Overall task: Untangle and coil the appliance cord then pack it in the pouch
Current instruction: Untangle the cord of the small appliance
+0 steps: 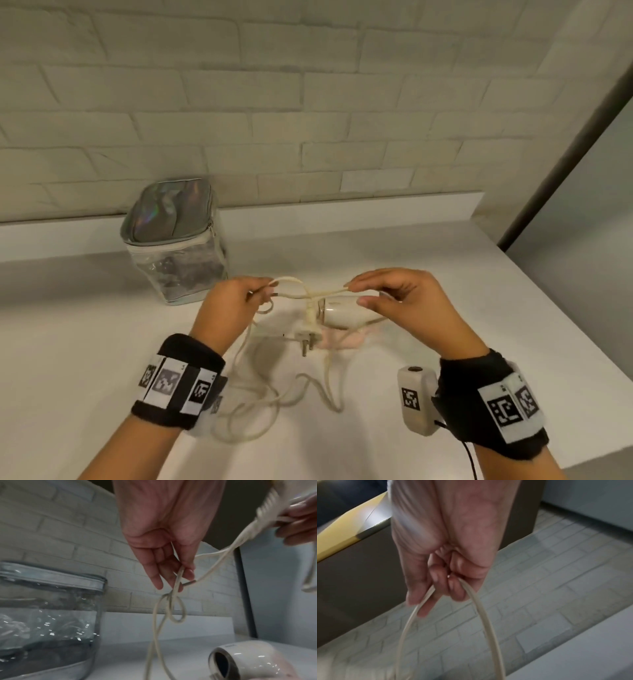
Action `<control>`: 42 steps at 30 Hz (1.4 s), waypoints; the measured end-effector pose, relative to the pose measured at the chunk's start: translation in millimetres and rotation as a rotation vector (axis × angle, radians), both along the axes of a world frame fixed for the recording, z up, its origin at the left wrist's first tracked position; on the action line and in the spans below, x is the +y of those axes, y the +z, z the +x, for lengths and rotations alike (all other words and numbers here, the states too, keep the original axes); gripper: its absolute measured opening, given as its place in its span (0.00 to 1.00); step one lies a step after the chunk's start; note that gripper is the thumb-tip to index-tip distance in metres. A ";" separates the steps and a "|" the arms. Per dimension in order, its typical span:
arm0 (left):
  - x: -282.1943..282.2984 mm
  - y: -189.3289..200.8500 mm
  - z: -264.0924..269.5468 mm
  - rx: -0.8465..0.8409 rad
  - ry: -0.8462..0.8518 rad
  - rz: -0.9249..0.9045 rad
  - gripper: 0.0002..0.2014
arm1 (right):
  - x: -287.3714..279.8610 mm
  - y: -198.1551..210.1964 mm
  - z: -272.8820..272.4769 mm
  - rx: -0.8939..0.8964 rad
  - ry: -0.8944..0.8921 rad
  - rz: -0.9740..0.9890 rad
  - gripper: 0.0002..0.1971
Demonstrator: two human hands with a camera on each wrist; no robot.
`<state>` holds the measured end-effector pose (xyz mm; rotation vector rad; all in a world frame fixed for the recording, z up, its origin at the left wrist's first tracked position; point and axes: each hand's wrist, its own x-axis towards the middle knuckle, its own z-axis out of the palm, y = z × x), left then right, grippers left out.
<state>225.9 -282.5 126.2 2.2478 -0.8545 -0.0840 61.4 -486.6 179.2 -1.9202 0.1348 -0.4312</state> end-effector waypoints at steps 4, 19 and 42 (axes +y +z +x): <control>0.1 -4.4 10.7 0.058 0.190 -0.123 0.07 | -6.6 1.2 -10.8 -0.021 -0.062 0.053 0.12; -2.8 -6.4 1.0 0.760 0.149 -0.548 0.04 | 8.3 -44.3 21.4 0.309 -0.167 -0.510 0.16; -13.6 -18.6 -22.0 0.502 -0.279 -0.475 0.10 | 44.1 -46.1 80.2 0.401 0.135 0.470 0.09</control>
